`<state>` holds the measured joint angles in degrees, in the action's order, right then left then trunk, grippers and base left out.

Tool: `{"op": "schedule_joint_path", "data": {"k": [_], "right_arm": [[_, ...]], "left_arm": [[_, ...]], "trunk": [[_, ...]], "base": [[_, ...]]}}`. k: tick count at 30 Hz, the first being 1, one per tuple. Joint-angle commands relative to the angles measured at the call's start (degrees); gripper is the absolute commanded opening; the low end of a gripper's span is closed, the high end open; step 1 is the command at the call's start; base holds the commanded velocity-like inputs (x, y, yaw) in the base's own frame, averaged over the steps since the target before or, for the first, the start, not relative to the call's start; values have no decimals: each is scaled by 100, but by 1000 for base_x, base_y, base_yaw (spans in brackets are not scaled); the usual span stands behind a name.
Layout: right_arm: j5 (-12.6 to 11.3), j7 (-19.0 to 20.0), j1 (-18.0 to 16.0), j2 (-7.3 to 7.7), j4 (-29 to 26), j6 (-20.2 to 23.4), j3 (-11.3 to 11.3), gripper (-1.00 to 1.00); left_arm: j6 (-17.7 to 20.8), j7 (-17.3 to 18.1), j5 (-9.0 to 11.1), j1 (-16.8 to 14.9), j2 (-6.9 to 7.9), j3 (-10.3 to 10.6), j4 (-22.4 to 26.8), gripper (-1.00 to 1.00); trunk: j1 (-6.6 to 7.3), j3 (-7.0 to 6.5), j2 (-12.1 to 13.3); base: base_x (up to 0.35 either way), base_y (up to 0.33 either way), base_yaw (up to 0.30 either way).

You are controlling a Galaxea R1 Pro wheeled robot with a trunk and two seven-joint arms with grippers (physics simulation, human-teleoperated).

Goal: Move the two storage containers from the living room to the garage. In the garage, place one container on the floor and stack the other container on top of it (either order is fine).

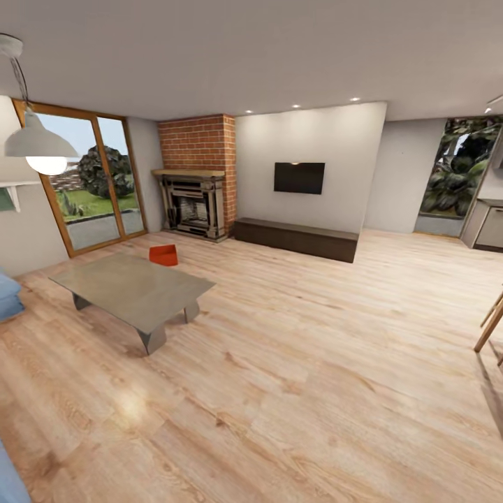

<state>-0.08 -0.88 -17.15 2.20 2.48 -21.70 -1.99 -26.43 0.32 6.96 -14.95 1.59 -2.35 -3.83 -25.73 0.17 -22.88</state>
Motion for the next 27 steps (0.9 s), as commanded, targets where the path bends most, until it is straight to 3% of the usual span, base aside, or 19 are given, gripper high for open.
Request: {"op": "schedule_joint_path", "data": {"k": [1, 27], "right_arm": [[-1, -9, -8, 0, 25, -36, -20, 100], [-1, -9, -8, 2, 25, -36, -20, 100]], "left_arm": [[-38, 3, 8, -8, 3, -20, -25, 100], [-38, 4, 8, -7, 7, -20, -24, 100]], "trunk": [[-6, 2, -4], [-6, 2, -4]], "base": [[322, -159, 0], [322, -135, 0]]}}
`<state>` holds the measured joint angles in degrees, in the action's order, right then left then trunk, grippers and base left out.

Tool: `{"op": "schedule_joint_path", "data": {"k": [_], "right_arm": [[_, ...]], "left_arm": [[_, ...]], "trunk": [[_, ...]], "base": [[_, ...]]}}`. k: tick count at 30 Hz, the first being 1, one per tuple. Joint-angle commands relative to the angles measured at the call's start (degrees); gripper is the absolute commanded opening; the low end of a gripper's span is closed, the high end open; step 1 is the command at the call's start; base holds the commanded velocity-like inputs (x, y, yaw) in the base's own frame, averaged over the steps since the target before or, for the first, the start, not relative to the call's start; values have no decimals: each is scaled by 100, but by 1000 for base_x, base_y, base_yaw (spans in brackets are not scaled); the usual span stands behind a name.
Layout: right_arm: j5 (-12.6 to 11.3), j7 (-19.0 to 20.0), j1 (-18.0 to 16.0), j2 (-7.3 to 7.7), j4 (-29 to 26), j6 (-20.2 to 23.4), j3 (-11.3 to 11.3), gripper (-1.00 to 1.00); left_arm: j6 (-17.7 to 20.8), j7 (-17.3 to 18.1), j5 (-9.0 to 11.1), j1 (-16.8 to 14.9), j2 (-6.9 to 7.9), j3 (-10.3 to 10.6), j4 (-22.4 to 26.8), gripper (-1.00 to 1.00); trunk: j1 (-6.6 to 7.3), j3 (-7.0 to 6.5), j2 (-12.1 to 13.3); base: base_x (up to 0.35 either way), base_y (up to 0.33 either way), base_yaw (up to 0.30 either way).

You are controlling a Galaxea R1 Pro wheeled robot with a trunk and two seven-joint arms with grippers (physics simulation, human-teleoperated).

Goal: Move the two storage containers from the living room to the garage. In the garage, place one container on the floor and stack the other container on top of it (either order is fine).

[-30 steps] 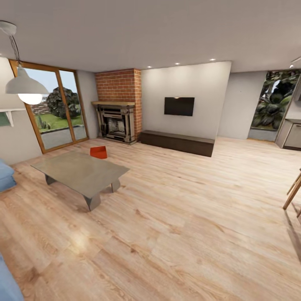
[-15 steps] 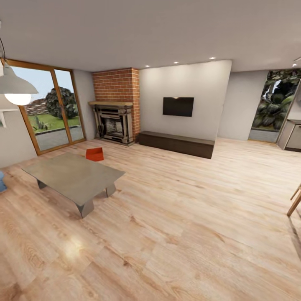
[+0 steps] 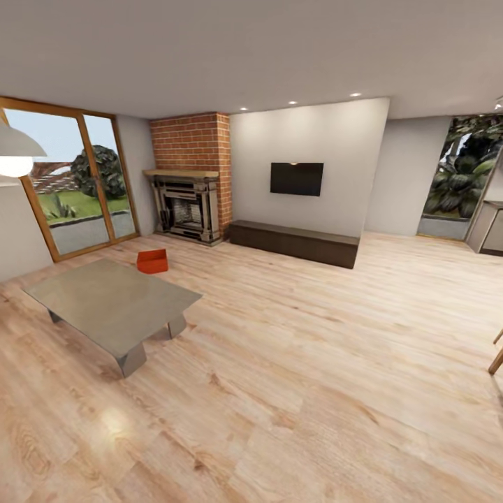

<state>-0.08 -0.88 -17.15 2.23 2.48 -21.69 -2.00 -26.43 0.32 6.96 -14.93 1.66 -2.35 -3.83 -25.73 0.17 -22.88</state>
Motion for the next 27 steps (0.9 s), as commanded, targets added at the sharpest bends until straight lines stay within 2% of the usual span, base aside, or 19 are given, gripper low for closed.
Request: {"op": "schedule_joint_path", "data": {"k": [1, 27], "right_arm": [[-1, -9, -8, -1, 25, -37, -20, 100], [-1, -9, -8, 1, 25, -37, -32, 100]], "left_arm": [[-37, 3, 7, -8, 0, -20, -24, 100], [-37, 3, 7, -10, 1, -20, -28, 100]], "trunk": [[-6, 2, -4], [-6, 2, -4]], "base": [[322, -77, 0], [322, -74, 0]]}}
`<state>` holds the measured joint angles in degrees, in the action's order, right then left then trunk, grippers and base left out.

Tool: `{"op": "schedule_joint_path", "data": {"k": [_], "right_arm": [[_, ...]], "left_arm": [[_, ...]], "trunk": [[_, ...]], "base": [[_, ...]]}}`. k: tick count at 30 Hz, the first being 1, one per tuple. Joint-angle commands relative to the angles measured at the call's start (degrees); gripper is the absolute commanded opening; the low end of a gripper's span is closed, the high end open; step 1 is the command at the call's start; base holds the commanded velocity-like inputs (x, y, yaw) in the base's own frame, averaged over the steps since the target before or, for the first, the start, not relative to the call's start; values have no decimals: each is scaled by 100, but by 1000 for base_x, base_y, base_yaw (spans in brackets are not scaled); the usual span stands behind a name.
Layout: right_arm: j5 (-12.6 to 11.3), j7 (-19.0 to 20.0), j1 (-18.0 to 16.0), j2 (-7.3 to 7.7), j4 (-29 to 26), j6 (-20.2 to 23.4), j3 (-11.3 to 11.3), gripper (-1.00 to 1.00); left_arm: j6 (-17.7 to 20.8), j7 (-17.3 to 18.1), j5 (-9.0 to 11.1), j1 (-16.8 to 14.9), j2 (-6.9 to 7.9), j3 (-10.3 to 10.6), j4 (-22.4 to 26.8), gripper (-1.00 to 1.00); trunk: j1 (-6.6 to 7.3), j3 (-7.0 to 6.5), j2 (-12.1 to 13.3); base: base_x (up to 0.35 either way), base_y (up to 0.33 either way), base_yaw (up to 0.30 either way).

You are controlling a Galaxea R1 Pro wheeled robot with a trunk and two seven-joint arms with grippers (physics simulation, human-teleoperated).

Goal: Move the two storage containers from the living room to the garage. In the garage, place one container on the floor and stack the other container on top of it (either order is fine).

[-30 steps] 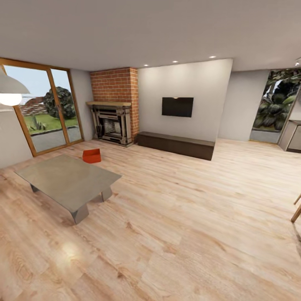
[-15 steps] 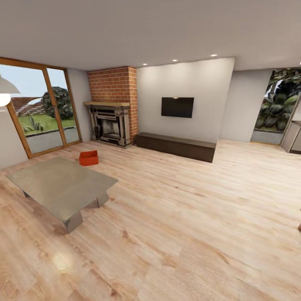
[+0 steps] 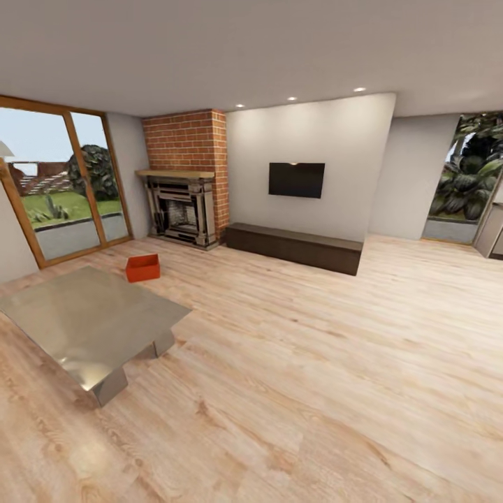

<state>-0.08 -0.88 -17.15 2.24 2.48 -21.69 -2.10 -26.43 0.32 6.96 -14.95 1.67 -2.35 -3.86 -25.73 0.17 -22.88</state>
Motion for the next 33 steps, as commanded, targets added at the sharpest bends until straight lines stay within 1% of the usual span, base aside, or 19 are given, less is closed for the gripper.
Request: {"op": "schedule_joint_path", "data": {"k": [1, 33], "right_arm": [[-1, -9, -8, 0, 25, -37, -23, 100], [-1, -17, -8, 0, 25, -37, -20, 100]], "left_arm": [[-34, 3, 7, -8, 3, -20, -24, 100], [-29, 3, 7, -8, -7, -20, -27, 100]], "trunk": [[-6, 2, -4], [-6, 2, -4]], "base": [[322, -74, 0], [322, -74, 0]]}}
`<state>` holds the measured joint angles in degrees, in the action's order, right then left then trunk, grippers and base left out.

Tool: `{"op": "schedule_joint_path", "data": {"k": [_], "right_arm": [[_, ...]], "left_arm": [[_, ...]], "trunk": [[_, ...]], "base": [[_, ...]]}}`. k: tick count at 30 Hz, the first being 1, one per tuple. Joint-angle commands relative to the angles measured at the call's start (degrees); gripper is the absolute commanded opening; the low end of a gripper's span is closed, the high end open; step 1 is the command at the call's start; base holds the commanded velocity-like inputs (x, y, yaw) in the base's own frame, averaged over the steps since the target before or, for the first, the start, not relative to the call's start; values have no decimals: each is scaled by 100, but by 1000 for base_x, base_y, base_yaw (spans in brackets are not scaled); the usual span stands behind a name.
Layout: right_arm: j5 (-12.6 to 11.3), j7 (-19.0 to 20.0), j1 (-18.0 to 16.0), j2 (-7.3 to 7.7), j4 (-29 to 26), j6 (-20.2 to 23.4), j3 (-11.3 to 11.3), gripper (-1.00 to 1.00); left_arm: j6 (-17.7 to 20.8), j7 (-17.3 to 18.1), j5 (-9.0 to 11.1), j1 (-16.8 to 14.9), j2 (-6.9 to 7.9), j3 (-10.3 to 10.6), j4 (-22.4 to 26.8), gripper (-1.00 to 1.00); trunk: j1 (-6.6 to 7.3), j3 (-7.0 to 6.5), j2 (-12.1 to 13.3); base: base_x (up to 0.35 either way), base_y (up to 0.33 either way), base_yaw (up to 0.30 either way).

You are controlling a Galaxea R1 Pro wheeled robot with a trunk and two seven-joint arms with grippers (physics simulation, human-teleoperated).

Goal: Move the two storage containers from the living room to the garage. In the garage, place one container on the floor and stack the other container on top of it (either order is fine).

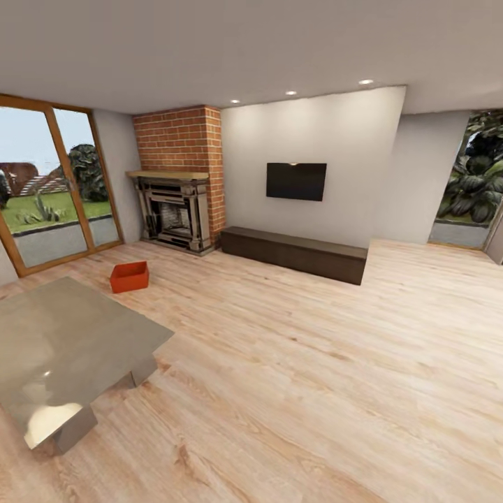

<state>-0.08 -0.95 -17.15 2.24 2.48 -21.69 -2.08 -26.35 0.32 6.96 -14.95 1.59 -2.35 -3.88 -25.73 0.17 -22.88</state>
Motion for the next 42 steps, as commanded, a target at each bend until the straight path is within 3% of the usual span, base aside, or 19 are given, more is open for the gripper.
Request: {"op": "schedule_joint_path", "data": {"k": [1, 42], "right_arm": [[-1, -10, -8, -2, 25, -37, -27, 100], [-1, -11, -8, -1, 25, -37, -20, 100]], "left_arm": [[-37, 3, 7, -8, 0, -20, -25, 100], [-37, 10, 11, -8, 8, -20, -25, 100]], "trunk": [[-6, 2, -4], [-6, 2, -4]], "base": [[322, -74, 0], [322, -13, 0]]}}
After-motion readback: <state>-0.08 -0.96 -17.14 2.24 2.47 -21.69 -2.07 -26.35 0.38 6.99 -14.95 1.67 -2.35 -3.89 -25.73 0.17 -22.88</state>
